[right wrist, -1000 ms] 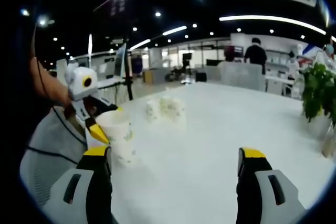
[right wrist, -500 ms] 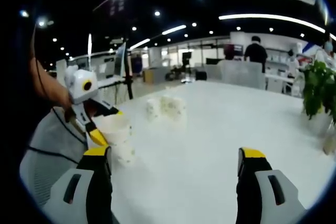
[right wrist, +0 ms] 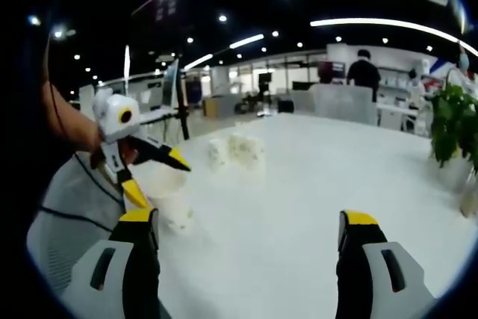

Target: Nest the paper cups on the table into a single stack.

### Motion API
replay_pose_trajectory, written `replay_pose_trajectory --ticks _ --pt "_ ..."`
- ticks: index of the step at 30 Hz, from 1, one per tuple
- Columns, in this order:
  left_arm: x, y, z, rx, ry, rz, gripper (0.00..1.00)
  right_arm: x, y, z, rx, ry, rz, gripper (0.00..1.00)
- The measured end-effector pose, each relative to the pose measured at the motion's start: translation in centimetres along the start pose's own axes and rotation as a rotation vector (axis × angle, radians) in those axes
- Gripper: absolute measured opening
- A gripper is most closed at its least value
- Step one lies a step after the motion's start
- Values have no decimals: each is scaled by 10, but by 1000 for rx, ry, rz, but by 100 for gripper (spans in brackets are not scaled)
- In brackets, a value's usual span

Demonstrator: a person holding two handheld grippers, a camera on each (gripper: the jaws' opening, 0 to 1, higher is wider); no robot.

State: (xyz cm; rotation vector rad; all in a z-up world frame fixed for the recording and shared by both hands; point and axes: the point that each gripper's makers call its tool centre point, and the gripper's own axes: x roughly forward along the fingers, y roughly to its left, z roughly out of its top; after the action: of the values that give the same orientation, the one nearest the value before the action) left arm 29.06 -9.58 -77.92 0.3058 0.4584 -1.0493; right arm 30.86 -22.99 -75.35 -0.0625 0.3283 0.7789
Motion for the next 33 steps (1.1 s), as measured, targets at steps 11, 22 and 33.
replay_pose_trajectory --ticks 11,22,33 --pt "-20 25 30 5 -75 22 79 5 0 4 -61 18 11 99" --pt "-49 65 29 -51 -95 107 86 9 -6 9 -69 20 3 99" --pt "-76 89 -2 -105 -71 198 88 11 -9 11 -78 31 -2 98"
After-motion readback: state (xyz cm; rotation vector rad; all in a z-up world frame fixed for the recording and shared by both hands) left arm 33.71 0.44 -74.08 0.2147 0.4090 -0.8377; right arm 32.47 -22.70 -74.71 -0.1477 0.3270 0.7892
